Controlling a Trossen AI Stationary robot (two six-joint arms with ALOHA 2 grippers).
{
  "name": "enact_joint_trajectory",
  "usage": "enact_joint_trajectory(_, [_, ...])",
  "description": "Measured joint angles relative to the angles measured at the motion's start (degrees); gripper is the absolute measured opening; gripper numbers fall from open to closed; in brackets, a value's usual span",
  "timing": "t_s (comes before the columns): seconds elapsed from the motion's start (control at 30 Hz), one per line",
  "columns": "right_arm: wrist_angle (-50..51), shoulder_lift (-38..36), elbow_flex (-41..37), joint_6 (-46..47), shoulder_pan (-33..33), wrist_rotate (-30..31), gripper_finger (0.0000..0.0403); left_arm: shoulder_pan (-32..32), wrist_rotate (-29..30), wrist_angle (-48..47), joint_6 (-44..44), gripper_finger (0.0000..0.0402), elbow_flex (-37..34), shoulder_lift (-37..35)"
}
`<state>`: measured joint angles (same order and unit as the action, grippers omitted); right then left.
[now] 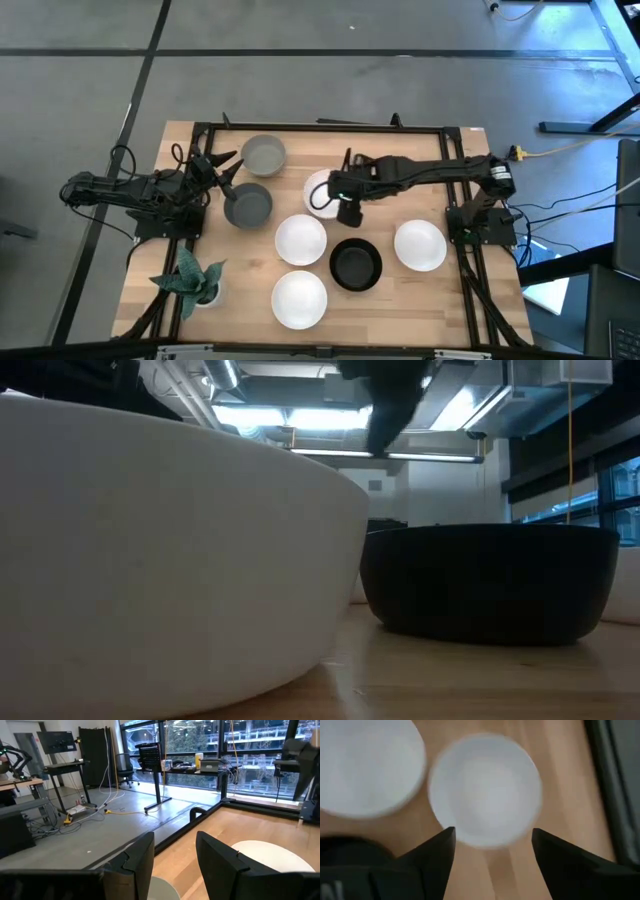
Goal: Nest bowls inside each other
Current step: Stack the white bowl on top of the white bowl
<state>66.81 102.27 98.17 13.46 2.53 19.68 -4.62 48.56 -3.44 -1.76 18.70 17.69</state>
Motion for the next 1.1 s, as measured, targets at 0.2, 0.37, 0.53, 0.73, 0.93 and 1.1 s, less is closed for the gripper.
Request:
enact_joint_trajectory(0.2, [3.00,-5.41,-4.78,4.31,2.09,4.37,0.0265,0.00,0.00,-0.02,-0.03,0.0141,0.01,0.02])
enact_joint_trajectory(0.37, [-2.85,-16.48,-18.36,9.67,4.04,4.22,0.0260,0.00,0.01,-0.02,-3.27,0.0141,0.01,0.02])
enact_joint_trajectory(0.53, [-5.66,-29.11,-31.85,16.69,6.02,1.79,0.0257,0.00,0.01,-0.02,-4.76,0.0141,0.02,0.02])
enact_joint_trajectory(0.73, [-5.71,-40.44,-44.64,28.30,8.35,-3.62,0.0257,0.00,0.02,-0.02,-4.97,0.0141,0.01,0.02])
enact_joint_trajectory(0.93, [-5.10,-44.90,-53.76,36.72,10.14,-11.23,0.0257,0.00,0.02,-0.02,-7.79,0.0141,0.01,0.02])
enact_joint_trajectory(1.1, [-5.03,-44.07,-55.96,37.31,11.23,-13.66,0.0257,0.00,0.02,-0.02,-8.02,0.0141,0.00,0.02])
